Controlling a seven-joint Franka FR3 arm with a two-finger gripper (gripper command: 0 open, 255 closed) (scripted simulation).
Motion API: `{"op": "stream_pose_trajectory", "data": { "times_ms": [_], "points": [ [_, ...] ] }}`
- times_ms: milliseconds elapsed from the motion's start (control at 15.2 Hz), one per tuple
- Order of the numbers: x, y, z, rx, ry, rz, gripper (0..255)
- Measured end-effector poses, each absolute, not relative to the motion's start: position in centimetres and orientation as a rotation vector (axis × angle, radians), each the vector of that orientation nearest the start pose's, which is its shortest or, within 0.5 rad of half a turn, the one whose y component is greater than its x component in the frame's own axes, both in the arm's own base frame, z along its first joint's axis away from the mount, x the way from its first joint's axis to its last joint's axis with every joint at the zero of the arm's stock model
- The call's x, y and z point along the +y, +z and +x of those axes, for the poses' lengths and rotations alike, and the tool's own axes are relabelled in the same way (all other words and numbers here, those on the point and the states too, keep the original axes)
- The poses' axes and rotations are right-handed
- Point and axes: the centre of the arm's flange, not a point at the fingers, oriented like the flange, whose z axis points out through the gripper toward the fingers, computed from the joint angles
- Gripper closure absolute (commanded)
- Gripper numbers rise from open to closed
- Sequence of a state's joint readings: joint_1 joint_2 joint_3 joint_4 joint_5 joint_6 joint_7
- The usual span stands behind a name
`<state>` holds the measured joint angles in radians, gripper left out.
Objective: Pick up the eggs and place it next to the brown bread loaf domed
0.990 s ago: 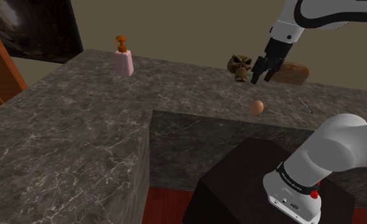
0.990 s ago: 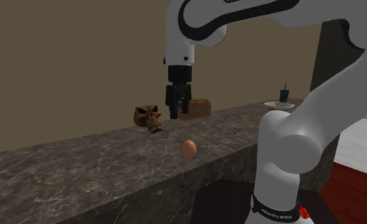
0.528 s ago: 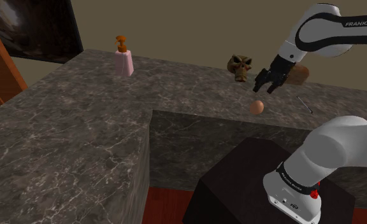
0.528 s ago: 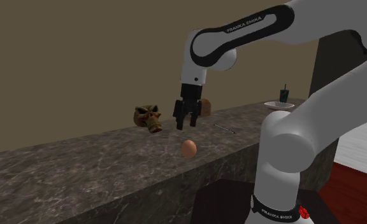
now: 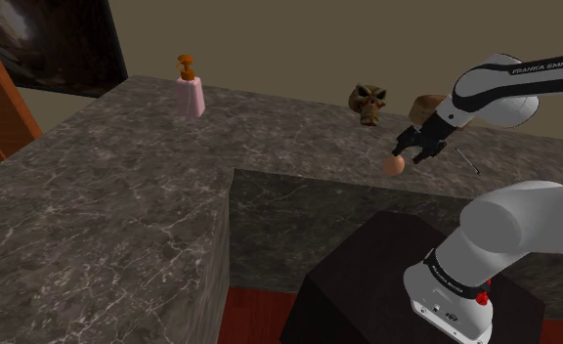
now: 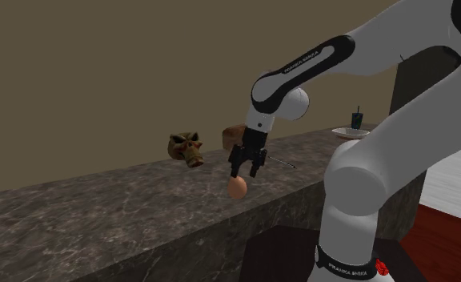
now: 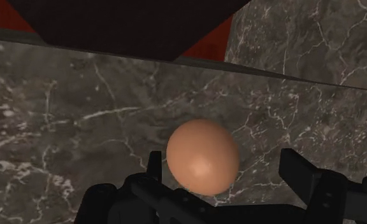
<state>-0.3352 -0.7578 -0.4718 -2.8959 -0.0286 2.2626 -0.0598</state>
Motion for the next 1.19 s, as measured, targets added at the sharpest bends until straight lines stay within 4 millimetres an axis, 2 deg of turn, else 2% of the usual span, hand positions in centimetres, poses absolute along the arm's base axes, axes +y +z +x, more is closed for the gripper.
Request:
{"op": "stream_pose_trajectory", "data": {
  "times_ms": [132, 528, 924, 990, 1188],
  "points": [
    [-21.4, 35.7, 23.4, 0.901, -0.258, -2.733, 0],
    [-20.9, 32.7, 24.1, 0.906, -0.261, -2.730, 0],
    [-20.9, 32.3, 24.2, 0.907, -0.262, -2.730, 0],
    [-20.9, 32.3, 24.2, 0.907, -0.262, -2.730, 255],
    [-20.9, 32.3, 24.2, 0.907, -0.263, -2.730, 255]
  ]
}}
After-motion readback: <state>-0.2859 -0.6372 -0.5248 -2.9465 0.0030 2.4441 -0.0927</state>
